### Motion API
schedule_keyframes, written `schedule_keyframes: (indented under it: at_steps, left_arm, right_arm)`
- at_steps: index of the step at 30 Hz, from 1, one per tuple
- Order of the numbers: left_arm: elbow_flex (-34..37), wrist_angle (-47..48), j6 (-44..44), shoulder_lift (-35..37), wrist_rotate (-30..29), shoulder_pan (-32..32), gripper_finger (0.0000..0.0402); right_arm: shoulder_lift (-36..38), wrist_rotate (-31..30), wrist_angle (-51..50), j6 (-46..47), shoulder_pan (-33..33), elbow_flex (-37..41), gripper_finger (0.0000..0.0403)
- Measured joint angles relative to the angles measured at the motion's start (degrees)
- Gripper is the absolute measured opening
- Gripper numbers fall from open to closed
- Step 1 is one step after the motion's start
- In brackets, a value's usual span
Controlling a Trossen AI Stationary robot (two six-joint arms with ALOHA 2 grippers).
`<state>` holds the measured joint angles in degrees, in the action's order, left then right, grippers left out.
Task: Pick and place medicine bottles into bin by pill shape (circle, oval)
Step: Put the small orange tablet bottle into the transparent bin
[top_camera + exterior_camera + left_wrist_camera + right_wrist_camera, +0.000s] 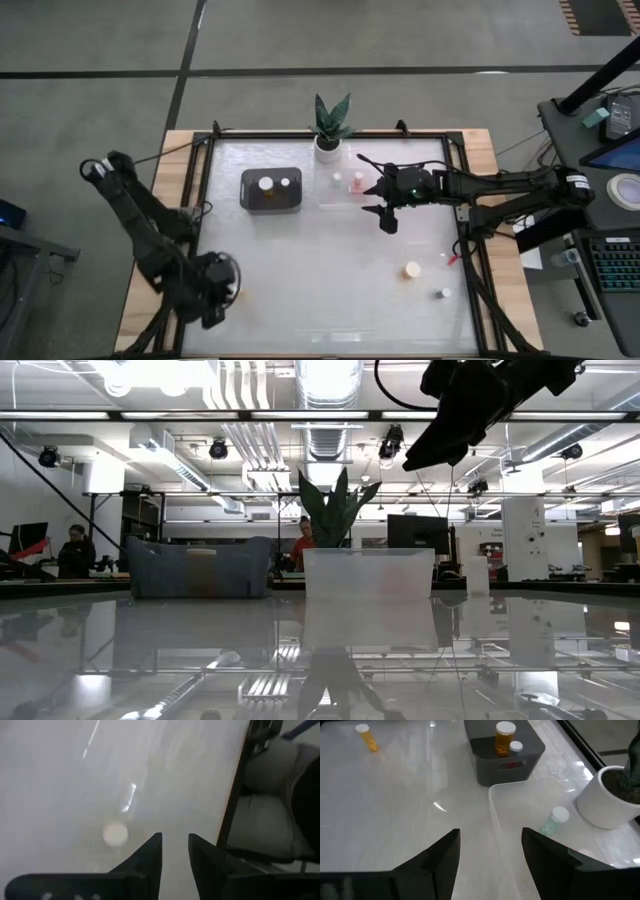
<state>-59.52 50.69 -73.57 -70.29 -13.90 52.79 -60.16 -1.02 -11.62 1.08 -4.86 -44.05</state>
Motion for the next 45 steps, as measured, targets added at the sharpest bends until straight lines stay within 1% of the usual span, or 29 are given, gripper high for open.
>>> schedule_keyframes:
  at_steps: [4, 7, 11, 14, 19, 21, 24, 27, 30, 34, 37, 41, 45]
  left_arm:
    - [1.5, 0.2, -6.1, -2.7, -1.4, 5.5, 0.0077]
    - [1.8, 2.4, -10.0, -5.0, -2.7, 8.1, 0.0077]
    - [1.8, 3.0, -10.5, -7.5, -6.4, 9.2, 0.0078]
    - [1.8, 2.9, -10.7, -9.9, -6.6, 9.2, 0.0087]
    - [1.8, 2.9, -14.2, -15.0, -1.5, 9.4, 0.0126]
    - [1.8, 2.9, -15.9, -17.1, -1.1, 9.6, 0.0149]
    - [1.8, 2.9, -16.1, -19.8, -1.6, 9.6, 0.0183]
    - [1.9, 2.8, -15.9, -21.9, -4.7, 9.6, 0.0209]
    - [1.9, 2.8, -16.1, -23.2, -8.7, 9.6, 0.0221]
    - [2.0, 2.8, -16.8, -24.8, -9.9, 9.6, 0.0223]
    - [2.2, 2.6, -19.0, -25.7, -13.2, 9.6, 0.0223]
    - [3.4, 2.0, -21.5, -26.3, -15.3, 9.6, 0.0223]
    - [5.5, -0.9, -22.9, -26.4, -16.5, 9.6, 0.0222]
  right_arm:
    - [0.0, 0.0, 0.0, -0.4, 0.0, 0.0, 0.0203]
    - [0.0, 0.0, 0.0, -0.7, 0.0, 0.0, 0.0203]
    - [0.0, 0.0, 0.2, -1.1, 0.0, 0.0, 0.0203]
    - [0.0, 0.0, 0.2, -1.2, 0.0, 0.0, 0.0203]
    - [0.0, 0.0, 0.2, -1.4, 0.0, 0.0, 0.0203]
    - [0.0, 0.0, 0.2, -1.8, 0.0, 0.0, 0.0203]
    - [0.0, 0.0, 0.3, -2.0, 0.0, 0.0, 0.0203]
    - [0.0, 0.0, 0.4, -2.2, 0.0, 0.0, 0.0203]
    - [0.0, 0.0, 0.4, -2.2, 0.0, 0.0, 0.0203]
    - [0.0, 0.0, 0.4, -2.2, 0.0, 0.0, 0.0203]
    - [0.0, 0.0, 0.4, -2.2, 0.0, 0.0, 0.0203]
    - [0.0, 0.0, 0.4, -2.2, 0.0, 0.0, 0.0203]
    - [0.0, 0.0, 0.4, -2.2, 0.0, 0.0, 0.0203]
